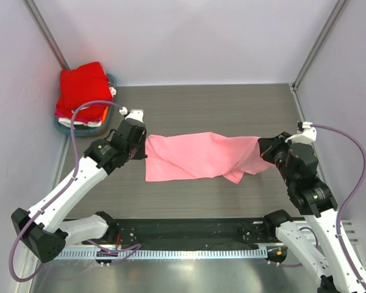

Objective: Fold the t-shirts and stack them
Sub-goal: Flatten the tshirt out

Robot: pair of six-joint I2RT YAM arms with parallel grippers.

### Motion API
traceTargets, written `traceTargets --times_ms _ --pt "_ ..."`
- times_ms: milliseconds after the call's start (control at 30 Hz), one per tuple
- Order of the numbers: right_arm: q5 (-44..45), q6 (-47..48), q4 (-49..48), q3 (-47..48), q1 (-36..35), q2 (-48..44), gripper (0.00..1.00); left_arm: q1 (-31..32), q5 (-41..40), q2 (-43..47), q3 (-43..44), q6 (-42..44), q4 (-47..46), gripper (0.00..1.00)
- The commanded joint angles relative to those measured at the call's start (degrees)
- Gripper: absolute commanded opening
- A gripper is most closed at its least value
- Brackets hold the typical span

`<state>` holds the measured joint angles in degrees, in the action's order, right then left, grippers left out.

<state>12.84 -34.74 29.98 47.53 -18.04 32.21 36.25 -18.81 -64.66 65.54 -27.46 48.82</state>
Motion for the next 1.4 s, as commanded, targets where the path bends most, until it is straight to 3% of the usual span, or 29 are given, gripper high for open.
traceTargets --times_ms 0,67,200,333,367,433,633,800,900,933,1000,1033,1167,1367 --pt "2.4 1.3 0.3 3.8 0.2 4.1 0.01 -0.1 2.5 -0.2 4.5 0.0 -2.7 0.21" --pt "5.4 0.6 0.5 3.2 0.1 5.4 0.01 -0.1 2.6 -3.9 4.4 -0.9 -1.6 0.33" --pt "10.5 -0.8 0.2 2.1 0.2 9.3 0.01 -0.7 5.2 -5.8 -3.2 -8.6 -6.6 0.36" --pt "12.7 -2.0 -0.6 1.4 0.1 12.6 0.01 -1.2 6.7 -3.8 -16.6 -16.8 -15.3 0.65" --pt "12.5 -2.1 -0.9 1.3 0.2 13.1 0.01 -1.4 5.8 -3.8 -18.0 -17.5 -16.9 0.70" --pt "12.0 -2.2 -2.2 0.2 0.2 13.3 0.01 -2.0 5.6 -4.5 -20.1 -18.1 -18.6 0.70" --pt "11.5 -2.3 -3.2 -1.6 0.1 13.0 0.01 -5.6 9.8 -7.0 -26.9 -21.5 -27.2 0.63" --pt "11.0 -3.0 -3.4 -2.9 0.1 12.3 0.01 -5.6 11.3 -11.4 -27.2 -21.2 -30.4 0.59" --pt "10.6 -3.1 -3.4 -3.3 0.2 11.7 0.01 -5.6 12.5 -14.4 -26.7 -21.0 -31.4 0.45" --pt "10.5 -3.1 -3.4 -3.7 0.1 11.3 0.01 -5.5 13.3 -14.8 -26.6 -20.8 -32.1 0.31" --pt "10.7 -3.1 -3.3 -3.9 0.2 10.8 0.01 -5.5 15.6 -15.1 -26.4 -20.8 -32.1 0.14" --pt "10.7 -3.1 -3.2 -4.1 0.2 10.3 0.01 -5.6 15.9 -14.6 -26.3 -20.8 -31.9 0.00" --pt "10.9 -3.1 -1.5 -4.0 0.1 8.5 0.01 -5.6 15.4 -8.7 -25.4 -20.8 -27.8 0.00" --pt "10.4 -2.4 6.8 0.9 0.2 2.9 0.01 -8.4 23.8 3.0 -16.9 -17.6 -13.8 0.00"
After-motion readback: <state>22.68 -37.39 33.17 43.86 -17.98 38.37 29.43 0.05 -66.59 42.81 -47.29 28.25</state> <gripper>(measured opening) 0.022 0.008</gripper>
